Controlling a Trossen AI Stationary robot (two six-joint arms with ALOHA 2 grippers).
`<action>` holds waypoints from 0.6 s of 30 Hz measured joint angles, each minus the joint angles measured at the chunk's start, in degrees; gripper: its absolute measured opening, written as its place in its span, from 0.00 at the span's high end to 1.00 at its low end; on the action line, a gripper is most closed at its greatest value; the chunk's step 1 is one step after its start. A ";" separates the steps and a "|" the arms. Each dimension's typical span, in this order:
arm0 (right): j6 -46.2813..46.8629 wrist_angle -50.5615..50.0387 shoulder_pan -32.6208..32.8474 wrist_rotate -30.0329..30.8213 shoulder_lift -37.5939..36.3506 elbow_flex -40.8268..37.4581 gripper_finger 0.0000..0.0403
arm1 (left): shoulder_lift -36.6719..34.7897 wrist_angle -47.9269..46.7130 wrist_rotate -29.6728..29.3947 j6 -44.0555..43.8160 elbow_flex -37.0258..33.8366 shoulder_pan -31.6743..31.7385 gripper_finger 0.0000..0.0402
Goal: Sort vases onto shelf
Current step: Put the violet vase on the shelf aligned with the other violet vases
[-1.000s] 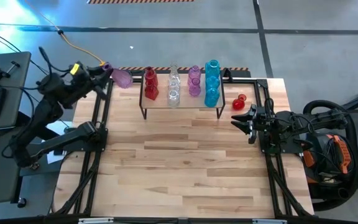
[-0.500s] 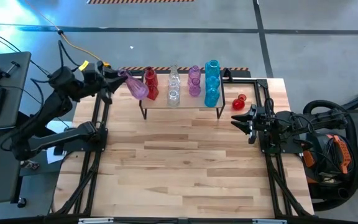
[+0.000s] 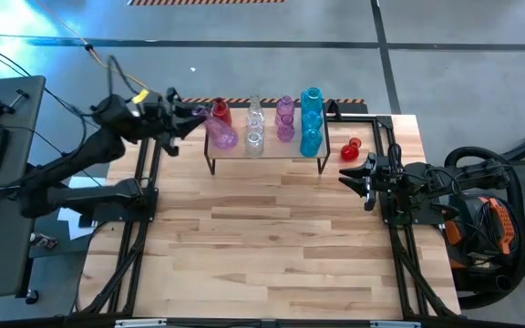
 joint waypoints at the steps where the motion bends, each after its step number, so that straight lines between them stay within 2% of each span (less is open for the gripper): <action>1: 0.00 0.00 -0.02 0.00 0.00 0.00 0.70 | 1.19 0.44 0.00 0.01 0.00 -0.44 0.76; 9: -0.03 0.00 -0.04 0.56 0.00 0.00 0.70 | 9.31 5.94 0.02 2.66 0.00 -4.88 0.76; 18: -1.22 0.02 -0.04 2.82 -0.02 0.00 0.70 | 15.30 13.79 -0.72 -0.42 -0.02 -9.69 0.76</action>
